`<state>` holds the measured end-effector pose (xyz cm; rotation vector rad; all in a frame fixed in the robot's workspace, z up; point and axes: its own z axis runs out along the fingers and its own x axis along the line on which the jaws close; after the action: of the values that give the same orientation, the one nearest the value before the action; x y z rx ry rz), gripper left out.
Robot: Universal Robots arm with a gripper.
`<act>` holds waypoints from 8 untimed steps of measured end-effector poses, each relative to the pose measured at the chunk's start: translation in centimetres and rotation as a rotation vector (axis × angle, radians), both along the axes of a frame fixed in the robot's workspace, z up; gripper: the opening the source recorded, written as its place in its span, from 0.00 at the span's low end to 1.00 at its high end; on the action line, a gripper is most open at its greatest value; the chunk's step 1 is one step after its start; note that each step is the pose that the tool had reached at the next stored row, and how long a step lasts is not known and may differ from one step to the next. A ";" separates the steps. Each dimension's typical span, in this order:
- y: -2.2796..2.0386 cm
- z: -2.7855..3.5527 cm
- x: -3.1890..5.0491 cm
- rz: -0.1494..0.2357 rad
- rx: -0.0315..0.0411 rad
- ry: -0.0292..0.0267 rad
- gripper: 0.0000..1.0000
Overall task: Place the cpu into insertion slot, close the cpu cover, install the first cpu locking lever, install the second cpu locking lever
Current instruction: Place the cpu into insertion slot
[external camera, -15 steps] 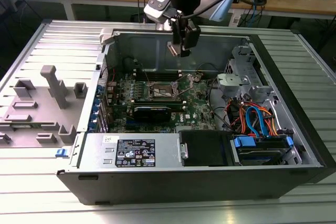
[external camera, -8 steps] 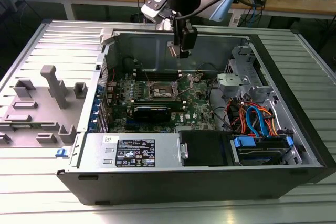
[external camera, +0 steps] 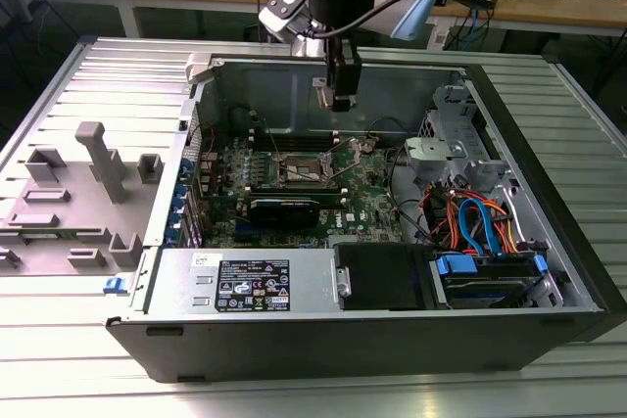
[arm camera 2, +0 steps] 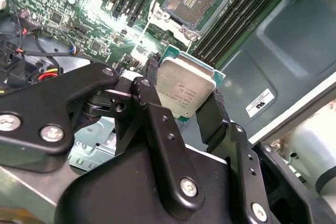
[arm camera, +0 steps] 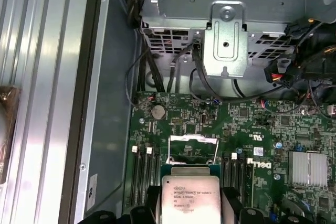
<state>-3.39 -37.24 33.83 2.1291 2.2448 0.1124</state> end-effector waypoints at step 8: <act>0.00 -0.02 0.00 -0.015 0.0000 0.0000 0.54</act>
<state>-3.39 -37.24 33.80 2.1451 2.2288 0.1120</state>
